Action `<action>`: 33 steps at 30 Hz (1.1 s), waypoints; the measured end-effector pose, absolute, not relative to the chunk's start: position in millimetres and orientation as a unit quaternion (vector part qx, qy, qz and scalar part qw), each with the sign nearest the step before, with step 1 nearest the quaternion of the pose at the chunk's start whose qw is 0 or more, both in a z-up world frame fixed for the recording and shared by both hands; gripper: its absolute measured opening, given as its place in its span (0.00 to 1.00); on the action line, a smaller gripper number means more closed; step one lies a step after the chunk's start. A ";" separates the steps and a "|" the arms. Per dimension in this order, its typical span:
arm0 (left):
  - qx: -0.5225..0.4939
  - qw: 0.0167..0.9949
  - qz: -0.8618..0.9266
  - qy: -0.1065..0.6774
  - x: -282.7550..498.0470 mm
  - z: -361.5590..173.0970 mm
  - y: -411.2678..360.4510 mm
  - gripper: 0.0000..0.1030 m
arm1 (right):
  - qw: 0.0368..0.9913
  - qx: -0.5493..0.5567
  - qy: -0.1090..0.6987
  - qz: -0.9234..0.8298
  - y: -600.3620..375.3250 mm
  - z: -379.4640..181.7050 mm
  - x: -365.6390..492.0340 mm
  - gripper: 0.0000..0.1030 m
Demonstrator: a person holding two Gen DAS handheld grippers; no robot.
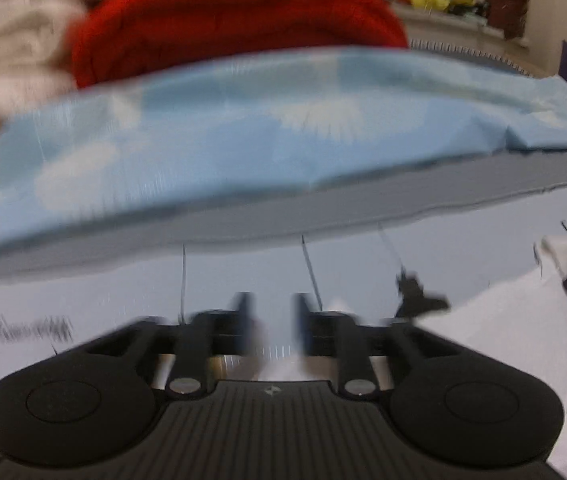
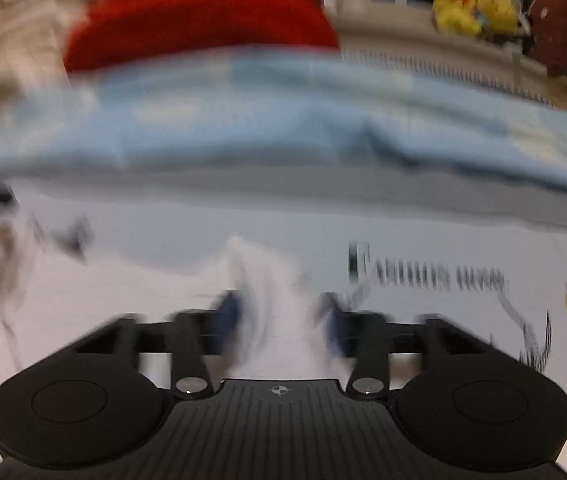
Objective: Fold small clothes
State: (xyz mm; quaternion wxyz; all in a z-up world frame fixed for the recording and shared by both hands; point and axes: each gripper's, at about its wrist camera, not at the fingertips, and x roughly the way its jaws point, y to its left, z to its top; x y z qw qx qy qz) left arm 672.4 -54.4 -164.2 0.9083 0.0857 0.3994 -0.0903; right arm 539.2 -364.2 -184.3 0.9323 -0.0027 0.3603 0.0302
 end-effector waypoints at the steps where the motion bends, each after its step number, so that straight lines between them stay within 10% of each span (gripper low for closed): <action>1: 0.070 0.907 -0.086 0.405 671.8 -165.4 -48.4 0.75 | 0.941 -0.019 0.338 0.028 -361.0 -182.6 535.2 0.69; 5: 0.028 0.923 -0.108 0.369 645.1 -149.4 -30.0 0.97 | 0.959 0.003 0.283 0.016 -372.0 -154.9 510.2 0.75; 10: 0.053 0.920 -0.168 0.351 593.9 -135.5 -42.0 0.97 | 0.919 0.010 0.360 0.162 -370.8 -138.1 477.3 0.47; 16: 0.077 0.909 -0.178 0.369 559.3 -150.0 -55.5 0.97 | 0.899 -0.100 0.376 0.201 -322.6 -174.9 483.6 0.56; 17: 0.075 0.908 -0.175 0.374 559.0 -154.6 -55.7 0.97 | 0.899 -0.103 0.375 0.202 -318.3 -182.9 484.7 0.49; 19: 0.068 0.906 -0.176 0.380 556.6 -161.7 -54.5 0.97 | 0.897 -0.116 0.353 0.237 -305.6 -181.2 484.1 0.01; 33: 0.023 0.911 -0.171 0.376 550.2 -167.5 -46.3 0.97 | 0.932 -0.031 0.303 0.195 -321.4 -173.9 488.5 0.04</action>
